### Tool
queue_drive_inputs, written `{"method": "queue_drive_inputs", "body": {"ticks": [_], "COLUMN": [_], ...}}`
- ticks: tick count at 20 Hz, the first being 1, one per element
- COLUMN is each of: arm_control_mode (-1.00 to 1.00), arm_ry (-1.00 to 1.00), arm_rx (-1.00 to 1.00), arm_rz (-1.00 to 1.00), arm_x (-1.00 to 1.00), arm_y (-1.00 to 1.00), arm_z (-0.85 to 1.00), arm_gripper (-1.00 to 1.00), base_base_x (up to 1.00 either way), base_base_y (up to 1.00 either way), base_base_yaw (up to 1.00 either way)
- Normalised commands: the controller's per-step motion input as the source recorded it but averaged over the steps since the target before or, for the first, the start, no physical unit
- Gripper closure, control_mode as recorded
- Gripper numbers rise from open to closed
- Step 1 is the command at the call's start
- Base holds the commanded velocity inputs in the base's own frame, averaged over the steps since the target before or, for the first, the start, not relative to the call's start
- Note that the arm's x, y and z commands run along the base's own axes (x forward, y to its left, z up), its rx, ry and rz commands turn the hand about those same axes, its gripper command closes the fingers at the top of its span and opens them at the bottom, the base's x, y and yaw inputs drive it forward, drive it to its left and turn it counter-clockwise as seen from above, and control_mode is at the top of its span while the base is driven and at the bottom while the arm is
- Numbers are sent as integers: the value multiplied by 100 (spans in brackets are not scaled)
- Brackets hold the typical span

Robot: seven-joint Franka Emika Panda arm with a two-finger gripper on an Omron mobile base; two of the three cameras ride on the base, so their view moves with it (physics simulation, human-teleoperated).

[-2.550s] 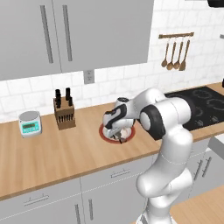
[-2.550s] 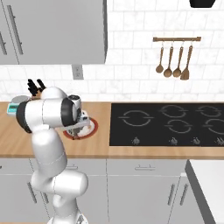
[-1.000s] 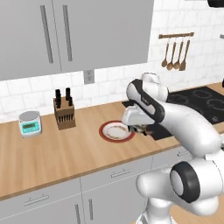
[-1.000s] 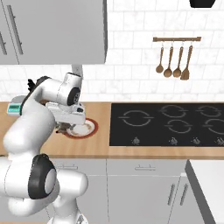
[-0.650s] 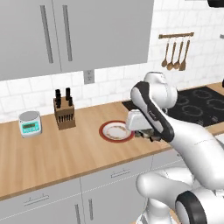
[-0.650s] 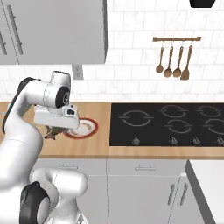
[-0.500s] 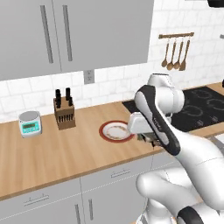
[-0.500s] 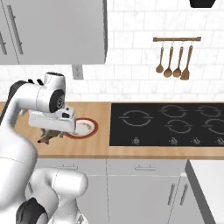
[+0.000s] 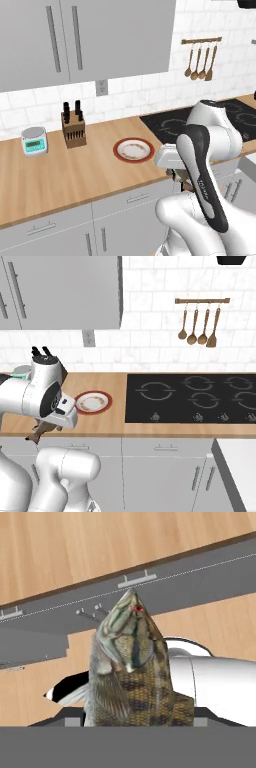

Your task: Pick up the knife from the drawer and place it on the cutting board. Then place the meat from the plate to the cutting board.

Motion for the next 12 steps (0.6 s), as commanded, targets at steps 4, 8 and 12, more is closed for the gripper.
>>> {"method": "queue_drive_inputs", "body": {"ticks": [4, 8, 12], "arm_control_mode": [100, 100, 100], "arm_ry": [0, 0, 0], "arm_rx": [0, 0, 0], "arm_rz": [0, 0, 0], "arm_x": [0, 0, 0], "arm_y": [0, 0, 0], "arm_z": [0, 0, 0], "arm_gripper": [100, 100, 100], "base_base_x": [-4, -23, -63], "base_base_y": [0, 0, 0], "base_base_yaw": [0, -7, -14]}}
